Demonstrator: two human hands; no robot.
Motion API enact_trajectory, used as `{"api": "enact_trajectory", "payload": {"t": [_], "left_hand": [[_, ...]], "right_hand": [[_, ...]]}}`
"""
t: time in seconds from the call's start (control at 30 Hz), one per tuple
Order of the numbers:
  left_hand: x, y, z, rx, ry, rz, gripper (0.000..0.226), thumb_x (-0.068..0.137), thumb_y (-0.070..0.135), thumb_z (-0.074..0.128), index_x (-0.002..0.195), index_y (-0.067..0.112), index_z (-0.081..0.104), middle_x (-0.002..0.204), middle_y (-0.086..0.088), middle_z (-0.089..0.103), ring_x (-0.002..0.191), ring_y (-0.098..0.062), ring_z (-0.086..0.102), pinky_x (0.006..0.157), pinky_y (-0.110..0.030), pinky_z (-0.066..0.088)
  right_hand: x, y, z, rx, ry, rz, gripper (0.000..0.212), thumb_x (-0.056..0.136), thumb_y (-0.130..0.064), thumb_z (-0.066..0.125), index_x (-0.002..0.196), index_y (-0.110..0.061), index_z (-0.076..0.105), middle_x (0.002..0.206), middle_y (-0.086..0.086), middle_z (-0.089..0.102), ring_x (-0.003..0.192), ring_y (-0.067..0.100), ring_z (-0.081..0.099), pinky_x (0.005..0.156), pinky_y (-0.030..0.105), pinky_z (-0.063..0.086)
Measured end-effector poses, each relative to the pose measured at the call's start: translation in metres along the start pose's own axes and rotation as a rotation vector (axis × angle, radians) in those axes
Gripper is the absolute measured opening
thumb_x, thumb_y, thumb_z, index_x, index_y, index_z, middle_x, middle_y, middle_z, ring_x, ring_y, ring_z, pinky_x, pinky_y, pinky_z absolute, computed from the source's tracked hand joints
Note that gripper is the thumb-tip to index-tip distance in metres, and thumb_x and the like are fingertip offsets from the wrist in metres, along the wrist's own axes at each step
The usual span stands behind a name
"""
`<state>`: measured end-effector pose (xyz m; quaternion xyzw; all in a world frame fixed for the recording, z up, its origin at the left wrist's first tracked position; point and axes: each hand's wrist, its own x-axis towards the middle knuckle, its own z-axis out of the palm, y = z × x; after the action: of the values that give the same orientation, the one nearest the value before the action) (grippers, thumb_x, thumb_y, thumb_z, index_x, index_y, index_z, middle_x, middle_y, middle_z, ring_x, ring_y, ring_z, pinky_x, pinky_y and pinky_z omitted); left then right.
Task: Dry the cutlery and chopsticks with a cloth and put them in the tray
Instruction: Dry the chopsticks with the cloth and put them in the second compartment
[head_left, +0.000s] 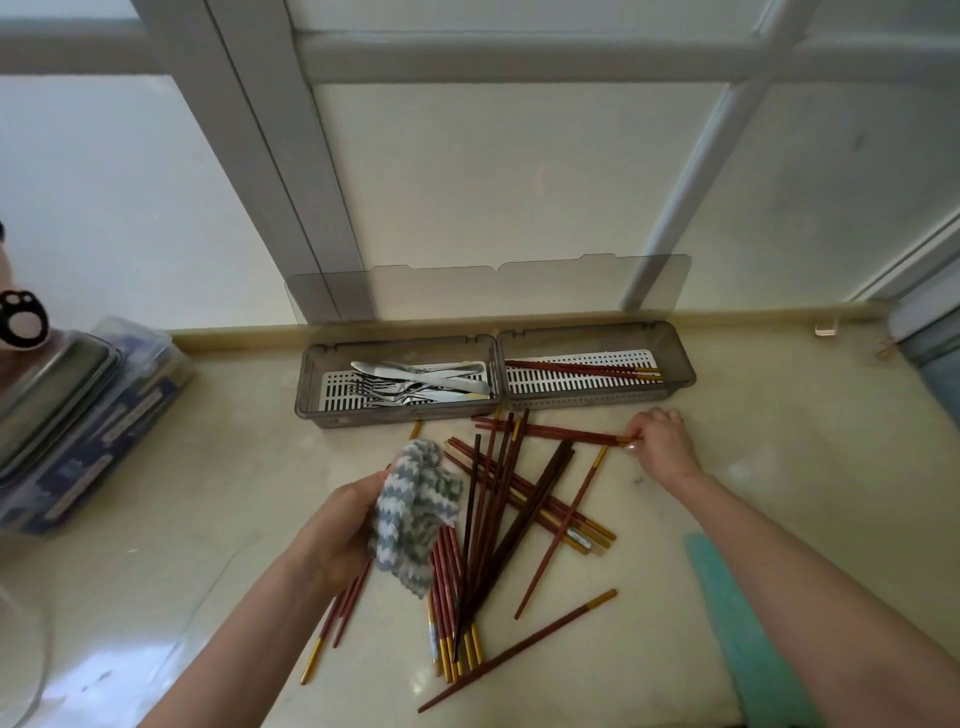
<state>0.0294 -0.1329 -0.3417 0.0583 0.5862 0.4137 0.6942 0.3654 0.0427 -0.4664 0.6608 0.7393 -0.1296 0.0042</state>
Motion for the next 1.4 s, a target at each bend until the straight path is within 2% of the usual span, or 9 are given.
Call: {"api": "enact_trajectory", "payload": {"t": [0.13, 0.27, 0.37, 0.43, 0.67, 0.9, 1.07, 1.27, 1.4], "left_hand": [[-0.001, 0.001, -0.002, -0.132, -0.077, -0.132, 0.027, 0.093, 0.015, 0.041, 0.096, -0.003, 0.062, 0.081, -0.017, 0.071, 0.074, -0.028, 0.067, 0.076, -0.041, 0.045], [0.002, -0.001, -0.003, -0.158, -0.107, -0.132, 0.023, 0.092, 0.01, 0.04, 0.089, 0.0, 0.06, 0.07, -0.013, 0.068, 0.067, -0.023, 0.061, 0.072, -0.037, 0.044], [0.0, -0.001, 0.001, -0.217, -0.19, -0.089, 0.021, 0.07, 0.011, 0.072, 0.086, -0.001, 0.066, 0.07, -0.012, 0.069, 0.061, -0.023, 0.066, 0.067, -0.038, 0.052], [0.004, -0.003, 0.001, -0.269, -0.224, -0.087, 0.039, 0.052, 0.009, 0.082, 0.087, -0.002, 0.069, 0.072, -0.014, 0.07, 0.058, -0.022, 0.069, 0.054, -0.035, 0.057], [0.009, -0.006, 0.002, -0.318, -0.202, -0.079, 0.021, 0.087, 0.003, 0.037, 0.094, -0.001, 0.056, 0.067, -0.014, 0.069, 0.053, -0.022, 0.068, 0.046, -0.033, 0.056], [0.006, -0.009, 0.004, -0.277, -0.255, -0.091, 0.02, 0.07, 0.001, 0.056, 0.09, -0.002, 0.061, 0.066, -0.014, 0.07, 0.053, -0.022, 0.068, 0.045, -0.032, 0.055], [0.014, -0.014, -0.005, -0.331, -0.318, -0.008, 0.089, 0.01, 0.005, 0.093, 0.094, 0.0, 0.065, 0.077, -0.015, 0.071, 0.062, -0.023, 0.07, 0.058, -0.041, 0.058], [0.006, -0.012, 0.013, -0.317, -0.364, 0.07, 0.052, 0.036, 0.025, 0.094, 0.081, 0.009, 0.076, 0.08, -0.007, 0.073, 0.068, -0.016, 0.07, 0.063, -0.03, 0.057], [0.006, -0.011, 0.013, -0.28, -0.226, 0.215, 0.039, 0.083, 0.029, 0.057, 0.115, 0.007, 0.06, 0.098, -0.008, 0.07, 0.085, -0.019, 0.067, 0.077, -0.032, 0.055]], "right_hand": [[-0.005, 0.002, -0.012, 0.08, -0.072, 0.064, 0.013, 0.085, -0.006, 0.062, 0.094, -0.014, 0.064, 0.096, 0.01, 0.064, 0.095, 0.032, 0.059, 0.081, 0.035, 0.047], [-0.013, 0.018, -0.04, 0.453, -0.137, 0.233, 0.03, 0.085, 0.01, 0.052, 0.07, -0.016, 0.055, 0.058, 0.01, 0.058, 0.05, 0.021, 0.055, 0.045, 0.022, 0.043], [-0.033, 0.038, -0.056, 0.657, -0.093, 0.31, 0.03, 0.084, 0.017, 0.052, 0.066, -0.007, 0.053, 0.048, 0.012, 0.055, 0.032, 0.011, 0.049, 0.031, 0.016, 0.035], [-0.049, 0.046, -0.059, 0.684, -0.077, 0.342, 0.029, 0.082, 0.018, 0.054, 0.063, -0.004, 0.056, 0.044, 0.01, 0.056, 0.028, 0.006, 0.046, 0.031, 0.014, 0.033], [-0.067, 0.042, -0.082, 0.699, 0.1, 0.327, 0.017, 0.077, 0.017, 0.059, 0.07, 0.003, 0.065, 0.048, 0.011, 0.058, 0.032, 0.004, 0.046, 0.036, 0.009, 0.035], [-0.069, 0.02, -0.104, 0.798, 0.15, 0.27, 0.021, 0.079, 0.015, 0.061, 0.067, -0.002, 0.062, 0.051, 0.012, 0.059, 0.034, 0.002, 0.048, 0.04, 0.01, 0.039], [-0.091, -0.034, -0.134, 1.182, 0.021, 0.178, 0.016, 0.084, 0.013, 0.054, 0.074, 0.001, 0.058, 0.049, 0.007, 0.062, 0.038, 0.006, 0.048, 0.038, 0.014, 0.035], [-0.129, -0.152, -0.092, 1.597, -0.439, 0.121, 0.005, 0.084, 0.003, 0.056, 0.088, 0.004, 0.059, 0.067, 0.015, 0.062, 0.048, 0.011, 0.051, 0.041, 0.015, 0.039], [-0.142, -0.195, -0.075, 1.727, -0.514, 0.166, 0.008, 0.089, 0.003, 0.052, 0.095, 0.004, 0.057, 0.068, 0.015, 0.063, 0.051, 0.012, 0.052, 0.043, 0.017, 0.04]]}}
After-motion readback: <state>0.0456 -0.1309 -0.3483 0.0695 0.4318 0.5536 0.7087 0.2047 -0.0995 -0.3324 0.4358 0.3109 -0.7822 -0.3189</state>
